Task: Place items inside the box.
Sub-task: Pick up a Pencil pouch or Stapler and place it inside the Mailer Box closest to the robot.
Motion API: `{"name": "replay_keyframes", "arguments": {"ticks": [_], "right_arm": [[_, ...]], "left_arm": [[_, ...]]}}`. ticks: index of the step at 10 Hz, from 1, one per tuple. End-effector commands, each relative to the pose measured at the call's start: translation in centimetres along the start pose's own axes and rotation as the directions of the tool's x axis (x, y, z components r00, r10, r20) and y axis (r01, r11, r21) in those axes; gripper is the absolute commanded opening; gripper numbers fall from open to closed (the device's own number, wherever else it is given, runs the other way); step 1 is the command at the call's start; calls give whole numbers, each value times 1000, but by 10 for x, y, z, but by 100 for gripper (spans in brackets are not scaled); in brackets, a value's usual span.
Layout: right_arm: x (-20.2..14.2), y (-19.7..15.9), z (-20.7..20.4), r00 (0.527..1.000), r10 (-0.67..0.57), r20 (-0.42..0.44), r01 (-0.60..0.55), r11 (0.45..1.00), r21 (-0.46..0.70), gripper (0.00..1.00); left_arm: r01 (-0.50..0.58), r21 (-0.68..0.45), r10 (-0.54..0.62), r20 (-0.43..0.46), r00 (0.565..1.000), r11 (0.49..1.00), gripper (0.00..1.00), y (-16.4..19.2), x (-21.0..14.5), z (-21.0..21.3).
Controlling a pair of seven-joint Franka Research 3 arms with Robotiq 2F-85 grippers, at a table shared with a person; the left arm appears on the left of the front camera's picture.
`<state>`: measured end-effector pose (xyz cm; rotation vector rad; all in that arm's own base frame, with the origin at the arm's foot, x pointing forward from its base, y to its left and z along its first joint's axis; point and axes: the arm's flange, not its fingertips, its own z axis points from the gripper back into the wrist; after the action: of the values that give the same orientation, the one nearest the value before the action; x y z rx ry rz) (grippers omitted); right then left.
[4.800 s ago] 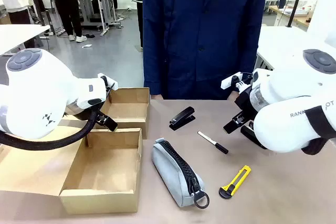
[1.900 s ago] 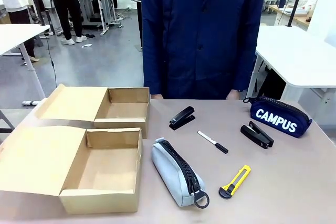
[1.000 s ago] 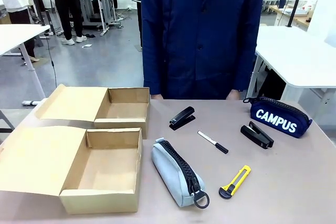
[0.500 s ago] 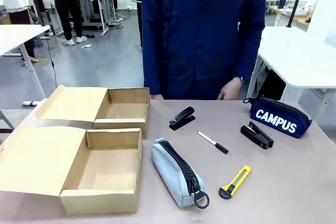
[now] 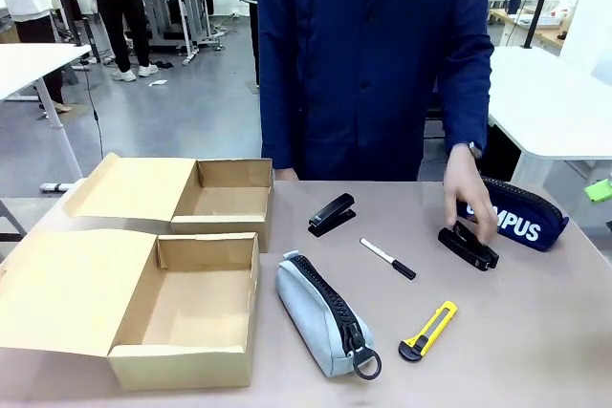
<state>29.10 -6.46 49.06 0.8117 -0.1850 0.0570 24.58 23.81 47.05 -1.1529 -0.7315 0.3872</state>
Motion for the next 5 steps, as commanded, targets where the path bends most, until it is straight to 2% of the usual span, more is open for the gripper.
{"name": "replay_keyframes", "arguments": {"ticks": [1, 2, 3, 4, 5], "right_arm": [[-5, -28, 34, 967, -187, 173, 211, 968, -135, 100], [-28, -60, 85, 890, -306, 338, 343, 938, -53, 100], [-52, -97, 129, 772, -412, 484, 433, 898, 75, 100], [-79, -129, 152, 463, -552, 693, 660, 737, 147, 100], [-102, -142, 154, 351, -558, 751, 725, 670, 159, 100]], "left_arm": [[23, -24, -23, 8, 1000, 999, 100, 0, 1, 0], [23, -24, -23, 8, 1000, 999, 100, 0, 1, 0], [23, -24, -23, 8, 1000, 999, 100, 0, 1, 0], [23, -24, -23, 8, 1000, 999, 100, 0, 1, 0], [23, -24, -23, 8, 1000, 999, 100, 0, 1, 0]]}}
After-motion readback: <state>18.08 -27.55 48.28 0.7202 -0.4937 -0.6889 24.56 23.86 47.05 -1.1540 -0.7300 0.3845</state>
